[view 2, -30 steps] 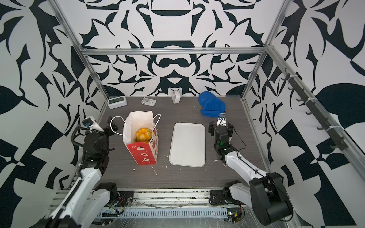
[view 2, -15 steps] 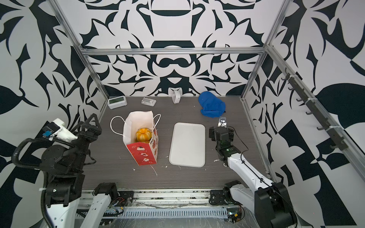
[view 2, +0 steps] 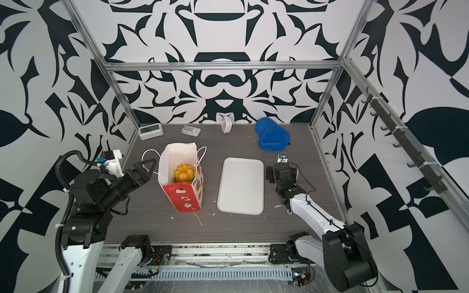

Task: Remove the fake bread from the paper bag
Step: 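Grasp the paper bag's top edge with the left gripper while the right hovers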

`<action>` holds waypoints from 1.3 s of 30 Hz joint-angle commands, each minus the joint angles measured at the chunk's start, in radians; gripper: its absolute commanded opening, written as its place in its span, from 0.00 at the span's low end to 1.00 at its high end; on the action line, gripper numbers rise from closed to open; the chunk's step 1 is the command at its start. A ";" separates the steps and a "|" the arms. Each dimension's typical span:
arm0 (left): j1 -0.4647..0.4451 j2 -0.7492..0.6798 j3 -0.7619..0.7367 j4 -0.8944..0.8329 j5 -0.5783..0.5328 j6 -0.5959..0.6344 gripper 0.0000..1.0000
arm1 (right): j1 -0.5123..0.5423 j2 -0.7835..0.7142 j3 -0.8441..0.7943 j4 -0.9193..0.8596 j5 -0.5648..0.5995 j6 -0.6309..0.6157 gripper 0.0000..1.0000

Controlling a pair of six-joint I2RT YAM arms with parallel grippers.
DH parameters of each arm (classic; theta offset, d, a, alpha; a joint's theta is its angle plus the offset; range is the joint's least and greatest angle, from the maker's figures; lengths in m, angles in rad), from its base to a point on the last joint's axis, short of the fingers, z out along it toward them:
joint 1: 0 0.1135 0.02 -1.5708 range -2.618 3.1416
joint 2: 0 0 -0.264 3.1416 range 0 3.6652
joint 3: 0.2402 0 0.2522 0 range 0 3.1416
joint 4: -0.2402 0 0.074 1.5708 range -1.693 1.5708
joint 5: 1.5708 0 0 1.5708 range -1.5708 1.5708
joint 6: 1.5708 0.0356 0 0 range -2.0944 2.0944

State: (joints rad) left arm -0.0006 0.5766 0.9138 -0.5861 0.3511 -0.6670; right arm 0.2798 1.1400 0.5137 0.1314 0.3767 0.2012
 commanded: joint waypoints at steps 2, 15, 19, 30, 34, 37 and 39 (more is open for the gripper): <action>-0.001 0.019 -0.042 -0.049 0.017 0.011 0.86 | 0.006 0.013 0.039 0.028 -0.013 0.026 0.92; -0.027 0.082 -0.099 0.016 -0.013 0.018 0.76 | 0.007 0.062 0.033 0.045 -0.027 0.039 0.92; -0.086 0.114 -0.113 0.051 -0.069 0.017 0.74 | 0.007 0.063 0.036 0.040 -0.027 0.039 0.92; -0.238 0.181 -0.090 0.067 -0.358 0.032 0.39 | 0.007 0.058 0.034 0.033 -0.022 0.039 0.92; -0.241 0.183 -0.080 0.083 -0.385 0.023 0.19 | 0.008 0.058 0.035 0.034 -0.024 0.040 0.92; -0.242 0.184 -0.078 0.102 -0.390 0.023 0.04 | 0.007 0.061 0.036 0.034 -0.027 0.037 0.92; -0.242 0.196 -0.063 0.109 -0.393 0.031 0.00 | 0.007 0.063 0.038 0.034 -0.031 0.036 0.92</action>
State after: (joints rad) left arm -0.2394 0.7609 0.8162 -0.4992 -0.0021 -0.6399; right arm 0.2832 1.2076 0.5152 0.1402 0.3473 0.2325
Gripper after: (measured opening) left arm 0.045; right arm 0.916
